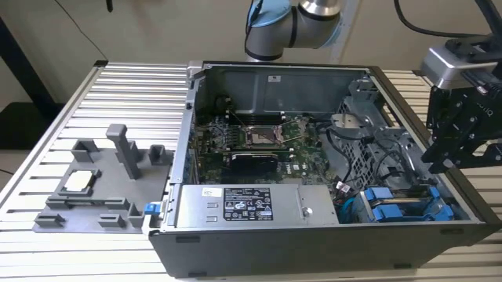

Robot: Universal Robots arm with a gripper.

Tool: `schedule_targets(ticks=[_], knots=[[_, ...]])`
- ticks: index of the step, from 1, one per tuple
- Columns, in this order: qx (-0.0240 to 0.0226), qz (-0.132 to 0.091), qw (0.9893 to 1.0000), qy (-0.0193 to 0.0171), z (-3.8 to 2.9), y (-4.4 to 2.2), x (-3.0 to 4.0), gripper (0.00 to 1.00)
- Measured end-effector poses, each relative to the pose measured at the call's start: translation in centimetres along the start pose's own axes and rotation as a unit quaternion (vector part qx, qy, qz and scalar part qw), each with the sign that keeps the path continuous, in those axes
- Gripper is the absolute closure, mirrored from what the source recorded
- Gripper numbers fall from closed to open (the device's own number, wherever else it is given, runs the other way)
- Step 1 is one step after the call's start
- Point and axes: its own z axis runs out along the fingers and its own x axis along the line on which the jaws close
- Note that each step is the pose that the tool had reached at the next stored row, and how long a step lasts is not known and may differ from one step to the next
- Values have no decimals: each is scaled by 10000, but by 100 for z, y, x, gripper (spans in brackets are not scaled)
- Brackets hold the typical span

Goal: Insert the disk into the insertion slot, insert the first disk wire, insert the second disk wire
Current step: 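Insert the first disk wire, then insert the second disk wire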

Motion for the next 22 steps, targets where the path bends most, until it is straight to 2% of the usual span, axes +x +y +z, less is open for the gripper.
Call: schedule_targets(ticks=[1, 2, 3, 6, 9, 15, 22], knots=[[5, 6, 10000, -95, 0, 0, 0, 73], [4, 12, 9998, -173, 0, 0, 0, 73], [3, 13, 9998, -185, -5, 0, -1, 73], [1, 14, 9998, -186, -50, -2, -13, 73], [1, 14, 9998, -185, -133, -7, -26, 73], [1, 14, 9998, -185, -142, -8, -39, 73], [1, 22, 9998, -184, -132, -7, -214, 73]])
